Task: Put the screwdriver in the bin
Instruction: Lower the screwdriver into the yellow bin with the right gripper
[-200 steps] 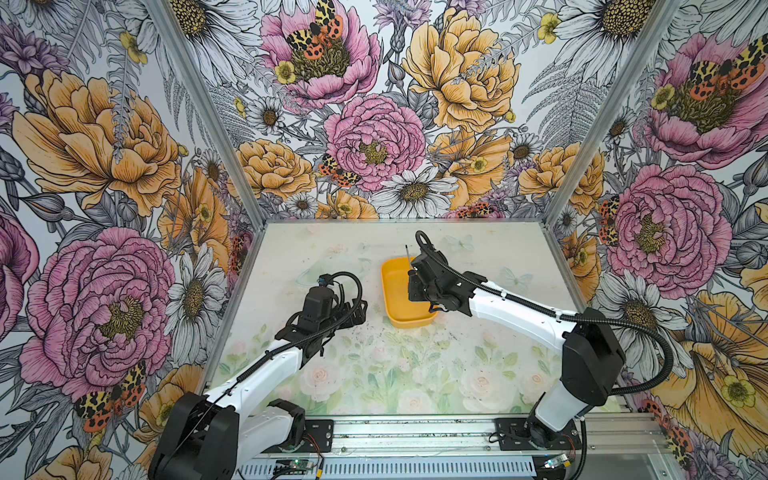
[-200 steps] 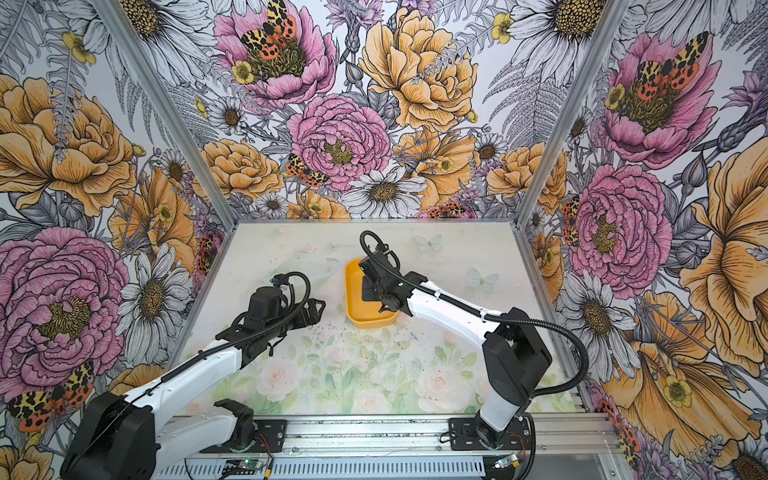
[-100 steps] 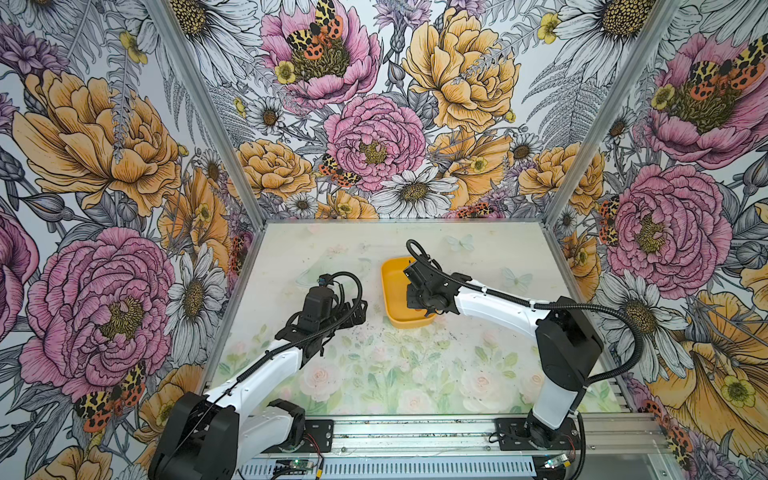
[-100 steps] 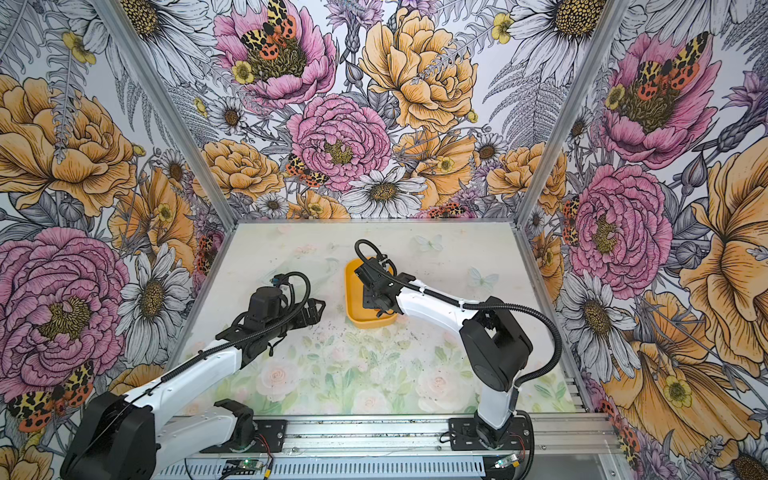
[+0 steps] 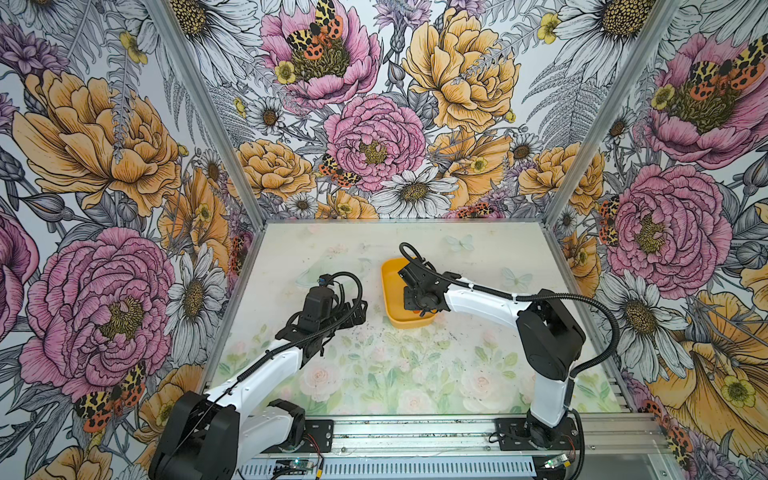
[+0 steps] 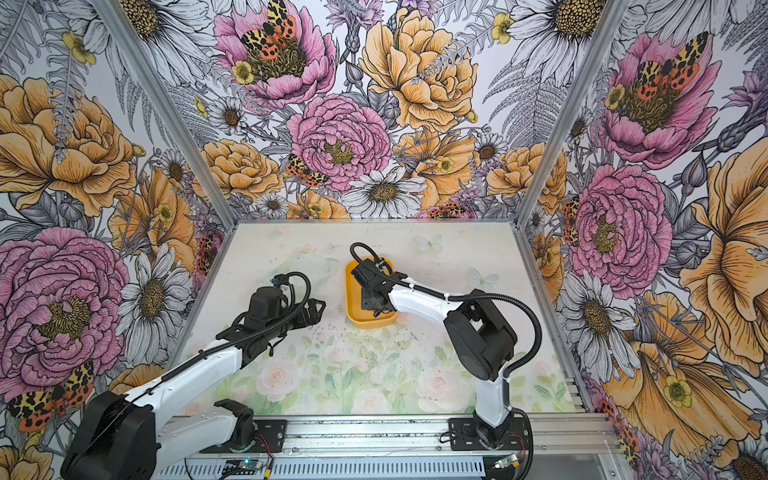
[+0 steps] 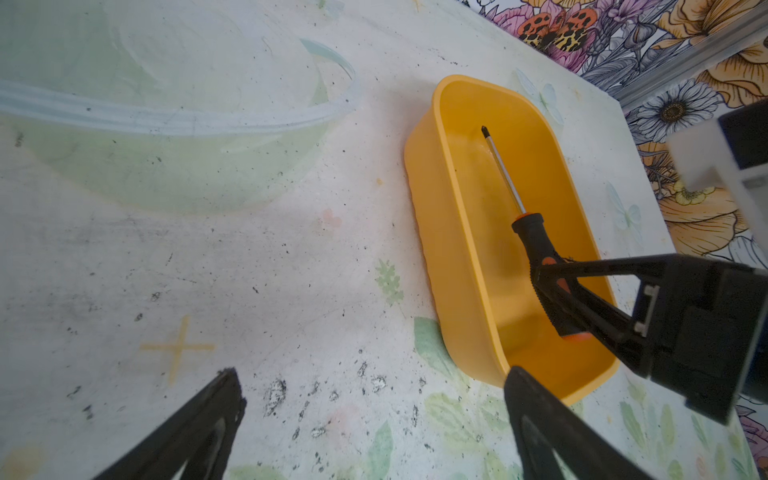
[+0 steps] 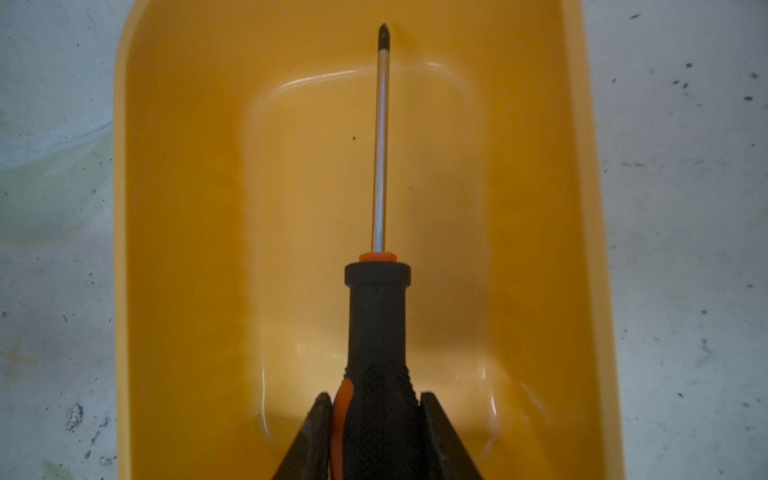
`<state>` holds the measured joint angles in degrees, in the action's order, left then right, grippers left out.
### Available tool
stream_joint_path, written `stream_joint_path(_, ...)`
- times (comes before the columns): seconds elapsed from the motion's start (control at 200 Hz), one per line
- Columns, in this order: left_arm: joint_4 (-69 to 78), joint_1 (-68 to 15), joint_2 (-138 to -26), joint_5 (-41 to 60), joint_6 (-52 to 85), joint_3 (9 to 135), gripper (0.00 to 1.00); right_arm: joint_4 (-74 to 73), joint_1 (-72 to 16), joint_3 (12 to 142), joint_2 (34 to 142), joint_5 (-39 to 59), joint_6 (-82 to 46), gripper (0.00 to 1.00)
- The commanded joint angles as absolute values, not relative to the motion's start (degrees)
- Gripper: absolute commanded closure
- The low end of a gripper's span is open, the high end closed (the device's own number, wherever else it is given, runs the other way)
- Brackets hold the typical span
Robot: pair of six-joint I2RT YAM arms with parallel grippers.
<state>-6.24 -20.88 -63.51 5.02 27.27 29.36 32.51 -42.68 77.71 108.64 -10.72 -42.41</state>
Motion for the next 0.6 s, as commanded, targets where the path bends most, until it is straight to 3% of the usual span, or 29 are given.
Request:
stream_joint_path(0.0,-6.65,-21.16,-63.48,5.54,26.98,30.78,0.01,32.42,-42.28,80.06,109.85,-11.11,-42.01,1.00)
stream_joint_path(0.596,-7.21,-21.24,-62.96,5.45,26.55,30.68,0.01,32.76,-42.19,81.19,113.57,-10.45,-41.46,1.00)
